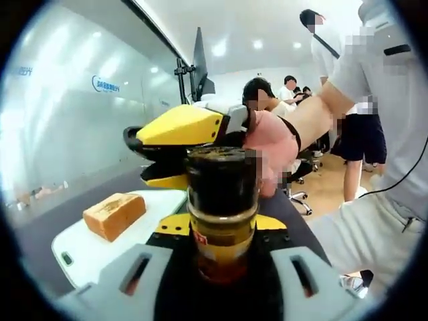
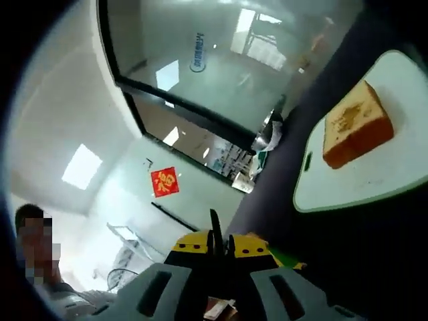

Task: Sprinkle pepper

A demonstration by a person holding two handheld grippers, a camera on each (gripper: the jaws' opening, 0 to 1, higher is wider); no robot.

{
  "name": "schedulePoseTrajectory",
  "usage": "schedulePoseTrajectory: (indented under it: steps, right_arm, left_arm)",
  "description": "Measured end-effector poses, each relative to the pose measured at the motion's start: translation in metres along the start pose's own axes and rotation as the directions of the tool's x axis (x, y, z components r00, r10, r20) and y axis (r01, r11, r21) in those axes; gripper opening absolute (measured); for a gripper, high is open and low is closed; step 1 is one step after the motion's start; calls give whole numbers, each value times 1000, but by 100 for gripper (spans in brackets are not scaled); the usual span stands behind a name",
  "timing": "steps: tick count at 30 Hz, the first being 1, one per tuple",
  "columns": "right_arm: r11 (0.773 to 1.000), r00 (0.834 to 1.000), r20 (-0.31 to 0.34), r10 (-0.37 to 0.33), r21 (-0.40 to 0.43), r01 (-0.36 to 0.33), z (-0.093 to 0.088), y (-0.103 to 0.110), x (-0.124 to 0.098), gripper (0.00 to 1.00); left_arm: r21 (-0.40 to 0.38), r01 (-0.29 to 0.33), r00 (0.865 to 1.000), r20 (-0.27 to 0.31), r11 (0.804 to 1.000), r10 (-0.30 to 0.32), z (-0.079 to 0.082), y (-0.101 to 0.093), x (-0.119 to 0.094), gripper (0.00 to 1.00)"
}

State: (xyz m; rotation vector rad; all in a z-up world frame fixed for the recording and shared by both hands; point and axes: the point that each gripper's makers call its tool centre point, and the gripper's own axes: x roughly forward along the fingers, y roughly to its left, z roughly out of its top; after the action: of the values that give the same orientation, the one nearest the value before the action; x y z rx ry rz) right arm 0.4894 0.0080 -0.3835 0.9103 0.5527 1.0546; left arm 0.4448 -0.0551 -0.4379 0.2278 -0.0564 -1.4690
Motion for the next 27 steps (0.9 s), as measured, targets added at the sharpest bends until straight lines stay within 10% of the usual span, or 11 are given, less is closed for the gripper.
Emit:
schedulePoseTrajectory:
  steps: [17, 27]
  right_arm:
    - [996, 991, 119, 55, 65, -63, 20, -3, -13, 26]
    - [984, 903, 426, 56, 132, -123, 55, -5, -80, 26]
  left_arm:
    - [-16, -1, 1000, 0, 1000, 1, 3, -3, 3, 22]
    - [-25, 2, 1000, 4, 1000, -1, -3, 10, -1, 23]
